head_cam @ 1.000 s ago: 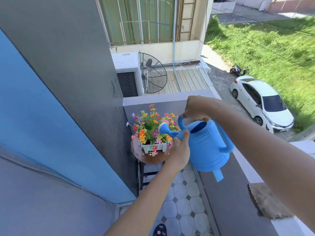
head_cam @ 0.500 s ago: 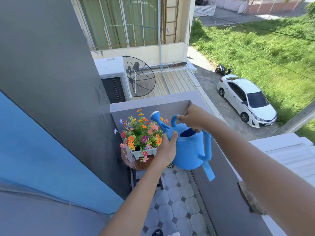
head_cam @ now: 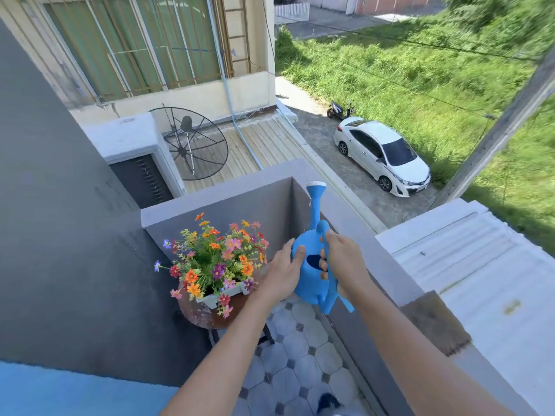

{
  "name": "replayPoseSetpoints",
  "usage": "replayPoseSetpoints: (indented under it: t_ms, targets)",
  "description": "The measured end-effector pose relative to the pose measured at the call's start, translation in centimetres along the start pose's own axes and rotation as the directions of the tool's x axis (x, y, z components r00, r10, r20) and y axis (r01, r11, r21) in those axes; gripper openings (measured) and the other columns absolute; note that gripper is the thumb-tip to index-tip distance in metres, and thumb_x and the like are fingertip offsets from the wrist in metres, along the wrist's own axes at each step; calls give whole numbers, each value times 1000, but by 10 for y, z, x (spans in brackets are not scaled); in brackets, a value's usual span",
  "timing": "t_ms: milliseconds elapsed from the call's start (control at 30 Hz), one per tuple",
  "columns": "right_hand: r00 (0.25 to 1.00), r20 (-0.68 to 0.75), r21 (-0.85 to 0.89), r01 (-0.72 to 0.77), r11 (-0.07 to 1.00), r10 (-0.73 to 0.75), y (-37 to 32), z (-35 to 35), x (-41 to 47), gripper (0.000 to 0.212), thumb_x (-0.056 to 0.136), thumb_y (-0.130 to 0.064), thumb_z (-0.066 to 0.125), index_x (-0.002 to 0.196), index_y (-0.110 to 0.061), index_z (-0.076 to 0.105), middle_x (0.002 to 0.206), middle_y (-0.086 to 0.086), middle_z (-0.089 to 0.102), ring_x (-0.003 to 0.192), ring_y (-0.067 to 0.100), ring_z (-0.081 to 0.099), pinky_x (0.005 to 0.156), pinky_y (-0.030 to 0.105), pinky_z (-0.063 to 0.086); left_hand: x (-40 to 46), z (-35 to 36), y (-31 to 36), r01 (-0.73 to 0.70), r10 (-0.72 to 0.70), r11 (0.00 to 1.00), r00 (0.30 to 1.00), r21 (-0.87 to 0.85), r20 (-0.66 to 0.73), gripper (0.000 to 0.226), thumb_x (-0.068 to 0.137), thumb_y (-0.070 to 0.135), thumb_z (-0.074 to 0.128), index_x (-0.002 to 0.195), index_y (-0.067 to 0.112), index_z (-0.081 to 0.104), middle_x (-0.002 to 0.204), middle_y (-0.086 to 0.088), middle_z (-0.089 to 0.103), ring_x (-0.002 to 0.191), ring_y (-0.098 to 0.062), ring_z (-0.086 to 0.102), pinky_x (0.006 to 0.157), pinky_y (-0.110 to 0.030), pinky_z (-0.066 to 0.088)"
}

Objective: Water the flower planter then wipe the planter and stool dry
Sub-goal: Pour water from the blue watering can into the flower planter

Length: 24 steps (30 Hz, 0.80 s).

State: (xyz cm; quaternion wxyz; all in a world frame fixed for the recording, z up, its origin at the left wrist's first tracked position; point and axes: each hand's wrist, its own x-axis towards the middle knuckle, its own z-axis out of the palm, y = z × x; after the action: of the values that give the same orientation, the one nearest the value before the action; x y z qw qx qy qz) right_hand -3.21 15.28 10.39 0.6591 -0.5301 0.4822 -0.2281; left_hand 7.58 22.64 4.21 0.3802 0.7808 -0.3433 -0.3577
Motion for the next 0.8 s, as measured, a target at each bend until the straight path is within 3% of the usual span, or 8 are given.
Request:
replayPoseSetpoints:
  t_ms: [100,200,267,367,500,667,800]
  targets:
    - [992,-120,79,55,995,-46,4,-13,17,23,102,-25,43,90,-10,54,62,8,45,45,17,41,43,28,38,26,22,15,11,-11,999,1000,-33,11,58,99,57,33,140,18,43,123,2,58,111,-17,56,82,-28,39]
    - [974,-212,54,94,994,-80,6,-31,41,31,103,-27,43,82,-7,53,56,4,53,45,17,48,50,33,44,53,47,26,5,-2,999,998,-46,61,44,102,51,35,128,20,52,110,4,61,101,-15,56,68,-21,37]
    - [963,-261,72,89,993,-68,8,-43,59,34,103,-28,45,78,-7,53,53,2,55,47,15,51,56,35,47,73,66,31,23,-15,997,995,-74,103,45,99,56,37,122,23,55,107,4,64,101,-15,59,73,-19,43]
    - [946,-322,121,55,991,-13,13,-64,87,34,102,-28,48,77,-6,55,54,1,58,49,12,55,62,33,49,103,93,36,46,-34,997,984,-62,175,51,95,64,37,121,25,56,109,5,68,105,-14,62,84,-30,48]
    - [938,-341,166,-10,986,67,19,-92,115,34,102,-28,51,87,0,63,56,-3,64,54,7,62,70,29,54,142,117,48,33,-29,999,972,-12,233,45,97,58,38,118,25,59,106,6,68,100,-16,63,82,-31,49]
    - [935,-330,220,-60,974,132,23,-124,145,34,101,-21,55,98,12,66,82,17,75,73,23,75,62,22,59,185,131,62,16,-33,998,964,66,263,37,102,44,37,123,21,56,112,0,66,106,-22,60,87,-35,44]
    - [935,-330,158,-84,984,133,34,-134,168,35,101,-19,57,97,16,63,97,31,71,87,32,75,63,24,60,213,142,63,0,-26,996,956,88,293,40,103,39,37,134,19,53,129,0,62,119,-22,56,104,-42,42]
